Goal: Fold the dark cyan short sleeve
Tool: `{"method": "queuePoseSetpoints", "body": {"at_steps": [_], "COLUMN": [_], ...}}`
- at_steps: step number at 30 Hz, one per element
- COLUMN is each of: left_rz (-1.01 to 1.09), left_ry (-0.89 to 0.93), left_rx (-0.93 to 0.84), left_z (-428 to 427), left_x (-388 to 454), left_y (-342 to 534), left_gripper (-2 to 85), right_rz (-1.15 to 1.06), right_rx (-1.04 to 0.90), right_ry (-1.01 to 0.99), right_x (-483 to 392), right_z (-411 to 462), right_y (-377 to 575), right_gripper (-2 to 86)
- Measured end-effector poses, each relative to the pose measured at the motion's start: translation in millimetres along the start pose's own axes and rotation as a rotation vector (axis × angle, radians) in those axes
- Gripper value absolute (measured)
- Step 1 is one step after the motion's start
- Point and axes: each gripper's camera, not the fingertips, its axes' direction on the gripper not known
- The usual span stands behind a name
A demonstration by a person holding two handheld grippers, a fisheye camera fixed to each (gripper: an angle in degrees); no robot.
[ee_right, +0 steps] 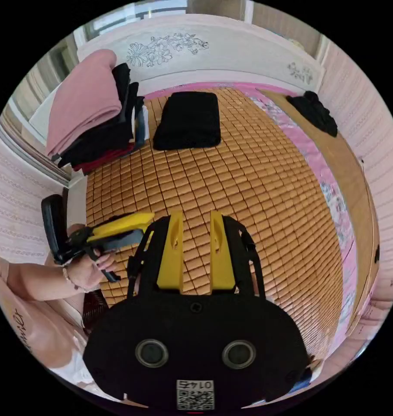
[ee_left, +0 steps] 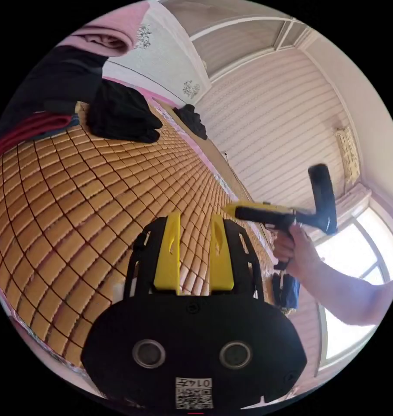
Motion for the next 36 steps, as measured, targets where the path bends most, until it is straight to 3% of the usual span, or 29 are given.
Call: {"method": "queuePoseSetpoints", "body": {"at_steps": [2,6,10,12,16,20,24,26,29,32,34,36], "left_rz": [0.105,0.329,0.511,0.609,0.838,0.979,1.126,1.117,1.025,0.852,0.778,0.757], "left_ry": [0.011,0.061,0.202,0.247,0.292,0.330,0.351,0.376,0.396,0.421,0.375,0.363], "left_rx": [-0.059,-0.222,-0.410,-0.483,-0.599,-0.630,-0.639,-0.665,-0.690,-0.841,-0.984,-1.006], "left_z": [9.8,47.6,102.3,125.7,175.5,230.6,304.0,335.3,386.8,441.5,470.3,468.5], "left_x": [32.3,116.4,202.6,241.0,325.5,397.7,486.4,522.0,572.2,605.9,622.8,628.2], "left_y": [17.4,47.9,79.0,95.4,130.0,146.3,173.5,185.4,200.7,214.4,223.2,220.0], "left_gripper": [9.8,11.0,11.5,11.6,11.8,11.3,10.3,11.0,13.2,12.3,4.9,2.4], "right_rz": [0.187,0.706,1.184,1.270,1.223,1.122,1.131,1.249,1.369,1.437,1.398,1.350], "right_rx": [-0.042,-0.117,0.002,0.116,0.256,0.268,0.287,0.269,0.346,0.473,0.544,0.596], "right_ry": [-0.042,0.076,0.201,0.238,0.243,0.313,0.543,0.638,0.507,0.425,0.401,0.402], "right_x": [21.8,49.5,57.5,52.6,54.5,76.8,107.5,122.7,145.2,151.6,142.2,126.3], "right_z": [0.8,-28.2,-73.1,-84.4,-85.1,-81.9,-79.2,-67.9,-55.7,-59.3,-65.4,-71.9], "right_y": [96.9,298.5,441.3,478.3,514.6,515.8,521.6,537.2,569.8,599.8,613.9,620.3], "right_gripper": [7.6,1.9,0.5,0.6,2.3,8.0,10.5,11.1,10.4,4.3,1.5,0.8]}}
